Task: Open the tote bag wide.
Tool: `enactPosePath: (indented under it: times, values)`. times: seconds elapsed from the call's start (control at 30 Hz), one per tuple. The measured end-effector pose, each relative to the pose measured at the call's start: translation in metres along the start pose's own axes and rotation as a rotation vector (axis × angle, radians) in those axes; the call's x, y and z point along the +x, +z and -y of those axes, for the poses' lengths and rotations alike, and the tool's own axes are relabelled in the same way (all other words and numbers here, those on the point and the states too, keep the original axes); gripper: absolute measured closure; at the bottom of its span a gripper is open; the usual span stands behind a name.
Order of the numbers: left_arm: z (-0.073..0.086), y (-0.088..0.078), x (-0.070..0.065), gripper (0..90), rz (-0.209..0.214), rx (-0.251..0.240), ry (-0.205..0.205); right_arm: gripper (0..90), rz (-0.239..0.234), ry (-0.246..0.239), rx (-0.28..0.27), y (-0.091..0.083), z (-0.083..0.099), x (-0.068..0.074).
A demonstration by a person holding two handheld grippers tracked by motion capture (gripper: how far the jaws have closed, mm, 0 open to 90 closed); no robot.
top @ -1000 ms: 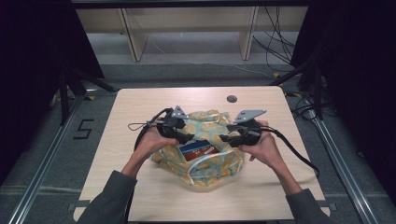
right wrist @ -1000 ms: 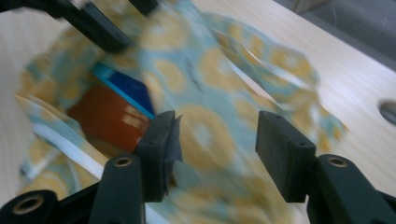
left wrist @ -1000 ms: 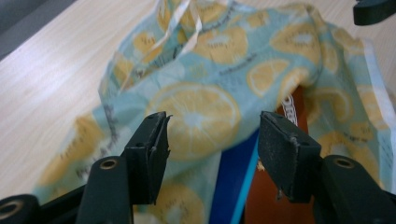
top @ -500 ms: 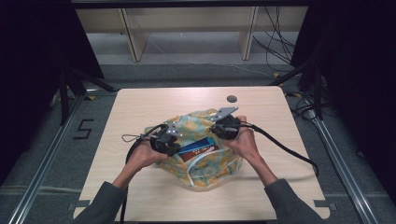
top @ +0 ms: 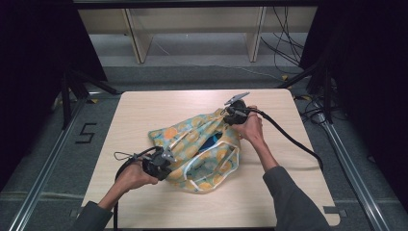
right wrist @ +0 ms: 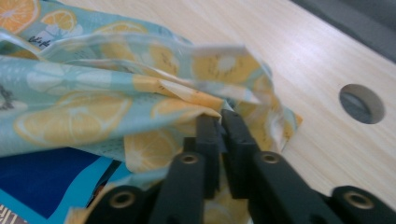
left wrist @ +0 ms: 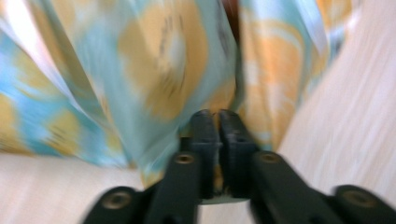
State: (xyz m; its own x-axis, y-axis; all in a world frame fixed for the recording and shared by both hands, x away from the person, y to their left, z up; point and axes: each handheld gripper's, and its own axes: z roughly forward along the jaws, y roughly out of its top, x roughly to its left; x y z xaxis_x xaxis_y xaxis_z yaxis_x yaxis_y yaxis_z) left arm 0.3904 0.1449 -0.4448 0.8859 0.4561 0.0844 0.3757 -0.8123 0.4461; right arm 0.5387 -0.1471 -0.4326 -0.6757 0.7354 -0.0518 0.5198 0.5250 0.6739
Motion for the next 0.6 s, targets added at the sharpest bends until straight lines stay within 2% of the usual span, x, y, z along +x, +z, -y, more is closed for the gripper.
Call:
enactPosePath:
  times: [0.03,0.07,0.1,0.13,0.17,0.2,0.23,0.27,0.3,0.33,0.37,0.4,0.43,0.5,0.53,0.6]
  values:
    - [-0.004,-0.003,0.002,75.4,-0.017,-0.04,-0.014,81.6,0.004,0.003,-0.015,-0.002,0.001,0.002]
    - [-0.01,-0.007,0.004,73.0,-0.04,-0.09,-0.041,78.7,-0.009,0.016,-0.014,-0.007,0.0,0.003]
    - [-0.021,-0.011,0.007,71.0,-0.072,-0.145,-0.079,74.6,-0.015,0.02,-0.042,-0.013,0.0,0.005]
    - [-0.027,-0.013,0.009,65.5,-0.089,-0.173,-0.085,69.3,-0.024,0.009,-0.081,-0.024,0.0,0.006]
    - [-0.035,-0.015,0.01,62.8,-0.101,-0.193,-0.106,67.3,-0.036,0.022,-0.09,-0.03,0.0,0.007]
    - [-0.043,-0.015,0.011,60.1,-0.11,-0.207,-0.109,65.9,-0.044,0.024,-0.104,-0.036,0.001,0.009]
    - [-0.05,-0.013,0.011,55.7,-0.109,-0.193,-0.11,65.6,-0.072,0.01,-0.103,-0.045,0.003,0.01]
    - [-0.057,-0.009,0.011,50.7,-0.125,-0.183,-0.117,63.9,-0.069,0.004,-0.132,-0.049,0.006,0.014]
    - [-0.063,-0.005,0.01,46.3,-0.144,-0.17,-0.124,61.4,-0.072,0.025,-0.109,-0.055,0.009,0.019]
    - [-0.067,0.0,0.01,41.8,-0.146,-0.162,-0.128,58.5,-0.083,0.004,-0.096,-0.06,0.013,0.021]
    - [-0.073,0.006,0.01,38.7,-0.142,-0.155,-0.147,56.6,-0.079,0.017,-0.104,-0.061,0.016,0.025]
    - [-0.076,0.01,0.01,35.7,-0.145,-0.153,-0.161,54.7,-0.081,0.004,-0.077,-0.066,0.02,0.029]
    - [-0.079,0.016,0.011,34.4,-0.159,-0.14,-0.166,52.6,-0.07,0.002,-0.086,-0.065,0.024,0.033]
    - [-0.083,0.025,0.016,31.4,-0.205,-0.102,-0.161,48.7,-0.061,0.002,-0.015,-0.064,0.036,0.039]
    - [-0.083,0.029,0.02,35.1,-0.211,-0.094,-0.154,47.9,-0.059,0.007,0.008,-0.062,0.042,0.039]
    - [-0.082,0.031,0.03,53.8,-0.214,-0.094,-0.112,49.4,-0.042,0.018,0.026,-0.057,0.052,0.038]
